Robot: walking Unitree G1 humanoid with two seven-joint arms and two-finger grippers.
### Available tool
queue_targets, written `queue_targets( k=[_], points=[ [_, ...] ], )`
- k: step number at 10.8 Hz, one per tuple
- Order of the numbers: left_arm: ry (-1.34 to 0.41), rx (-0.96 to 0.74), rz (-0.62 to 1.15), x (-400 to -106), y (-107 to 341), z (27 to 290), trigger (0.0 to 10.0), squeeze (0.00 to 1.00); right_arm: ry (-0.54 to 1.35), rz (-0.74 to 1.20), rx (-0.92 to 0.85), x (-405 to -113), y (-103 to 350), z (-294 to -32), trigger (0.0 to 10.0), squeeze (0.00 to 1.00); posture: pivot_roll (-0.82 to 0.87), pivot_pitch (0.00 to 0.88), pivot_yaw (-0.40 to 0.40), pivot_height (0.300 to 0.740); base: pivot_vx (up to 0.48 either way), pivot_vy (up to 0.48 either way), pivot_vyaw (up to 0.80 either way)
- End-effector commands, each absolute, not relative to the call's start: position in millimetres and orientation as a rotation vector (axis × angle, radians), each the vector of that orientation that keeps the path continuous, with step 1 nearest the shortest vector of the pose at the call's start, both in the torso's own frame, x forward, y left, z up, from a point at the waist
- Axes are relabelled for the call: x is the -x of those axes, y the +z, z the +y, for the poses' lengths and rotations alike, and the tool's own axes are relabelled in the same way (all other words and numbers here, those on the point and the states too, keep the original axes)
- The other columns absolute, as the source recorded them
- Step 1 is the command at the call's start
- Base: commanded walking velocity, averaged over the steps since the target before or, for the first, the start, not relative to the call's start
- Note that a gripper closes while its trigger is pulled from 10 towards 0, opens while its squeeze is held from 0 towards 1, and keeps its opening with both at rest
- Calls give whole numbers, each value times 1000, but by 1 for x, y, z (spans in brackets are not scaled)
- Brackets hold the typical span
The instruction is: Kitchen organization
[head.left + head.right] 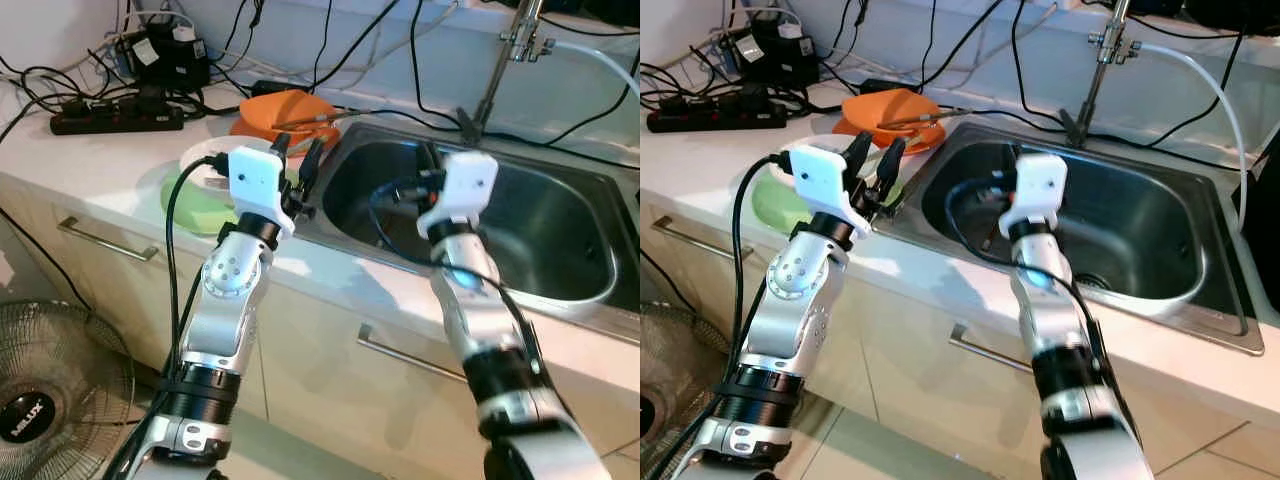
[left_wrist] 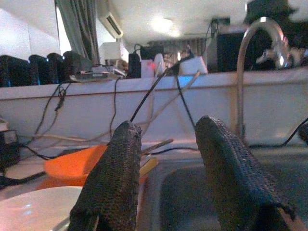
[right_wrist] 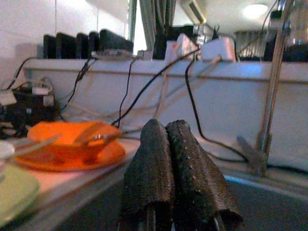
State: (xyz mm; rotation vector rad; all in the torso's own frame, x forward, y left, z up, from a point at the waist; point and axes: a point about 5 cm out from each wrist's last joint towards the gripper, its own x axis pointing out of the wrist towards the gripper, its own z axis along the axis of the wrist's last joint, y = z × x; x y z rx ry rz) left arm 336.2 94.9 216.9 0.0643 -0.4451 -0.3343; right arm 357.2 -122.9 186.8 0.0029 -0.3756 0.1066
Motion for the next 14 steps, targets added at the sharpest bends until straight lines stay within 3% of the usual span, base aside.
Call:
queue_targets(
  k=[1,2,3,4,5,7,8,14],
  points=[
    [-319,-123,-430,-338,212,93,10000,0,112,-359,-21,-355,184,-124,10000,400,82,6,-37,740,0,0,0],
    [-299,-140,-418,-340,210,95,10000,0,118,-352,-29,-353,183,-122,10000,984,82,8,-39,740,0,0,0],
    [-277,-165,-395,-343,207,98,10000,0,123,-347,-38,-353,182,-119,10000,1000,82,6,-40,740,0,0,0],
    [-258,-198,-385,-345,205,100,10000,525,124,-335,-27,-353,181,-117,10000,1000,82,6,-40,740,0,0,0],
    [-255,-231,-382,-349,206,100,10000,1000,125,-327,-27,-354,181,-116,10000,0,86,3,-45,740,0,0,0],
    [-237,-320,-352,-363,208,99,10000,1000,131,-317,-31,-355,181,-113,10000,0,86,0,-43,740,0,0,0],
    [-244,-444,-331,-374,210,97,10000,0,134,-313,-36,-354,181,-111,10000,0,82,0,-41,740,0,0,0],
    [-247,-731,-319,-405,230,82,10000,0,126,-305,-42,-344,177,-111,10000,0,30,29,-15,740,0,0,0]
  ],
)
